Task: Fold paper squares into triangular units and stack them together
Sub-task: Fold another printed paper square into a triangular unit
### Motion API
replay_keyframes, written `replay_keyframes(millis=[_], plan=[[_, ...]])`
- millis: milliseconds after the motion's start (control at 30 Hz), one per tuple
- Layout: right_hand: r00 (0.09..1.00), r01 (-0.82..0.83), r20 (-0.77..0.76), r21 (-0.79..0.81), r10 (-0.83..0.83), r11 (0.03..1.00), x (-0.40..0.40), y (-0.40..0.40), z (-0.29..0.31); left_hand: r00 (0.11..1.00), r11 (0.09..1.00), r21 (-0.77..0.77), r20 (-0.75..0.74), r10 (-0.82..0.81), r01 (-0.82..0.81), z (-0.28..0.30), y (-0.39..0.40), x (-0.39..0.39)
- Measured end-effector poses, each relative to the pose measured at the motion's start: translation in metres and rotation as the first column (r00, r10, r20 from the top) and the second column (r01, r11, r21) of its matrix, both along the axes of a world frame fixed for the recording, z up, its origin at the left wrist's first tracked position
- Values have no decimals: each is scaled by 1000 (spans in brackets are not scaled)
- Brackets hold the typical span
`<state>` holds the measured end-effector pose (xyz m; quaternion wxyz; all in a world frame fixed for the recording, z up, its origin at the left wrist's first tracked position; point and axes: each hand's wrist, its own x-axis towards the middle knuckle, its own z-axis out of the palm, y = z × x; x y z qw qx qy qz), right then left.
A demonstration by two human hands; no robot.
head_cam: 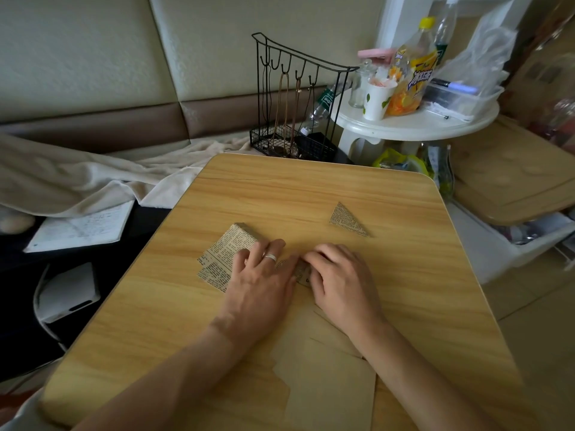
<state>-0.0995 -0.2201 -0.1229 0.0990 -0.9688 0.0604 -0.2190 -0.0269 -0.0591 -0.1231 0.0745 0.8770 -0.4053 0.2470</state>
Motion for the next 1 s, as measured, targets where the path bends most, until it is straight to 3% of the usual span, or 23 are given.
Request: replay_keyframes(millis=[533,600,733,867,1000], plan=[[977,209,-10,-118,-212,971,-2,3,-3,985,980,126,-60,162,-153,11,7,-20],[977,210,-5,-121,-213,970,-2,2,-4,988,988,96,-90,126,-118,11,6,-20],[976,218,9,-128,-219,968,0,3,-5,969,993,-17,-215,-121,120,7,1,-14],[974,227,41,-79,-225,971,-1,2,-6,933,990,-7,-336,-132,138,12,-1,-4],[999,47,16,-32,-47,998,2,2,-2,910,986,-22,-382,-160,164,13,-6,-2]])
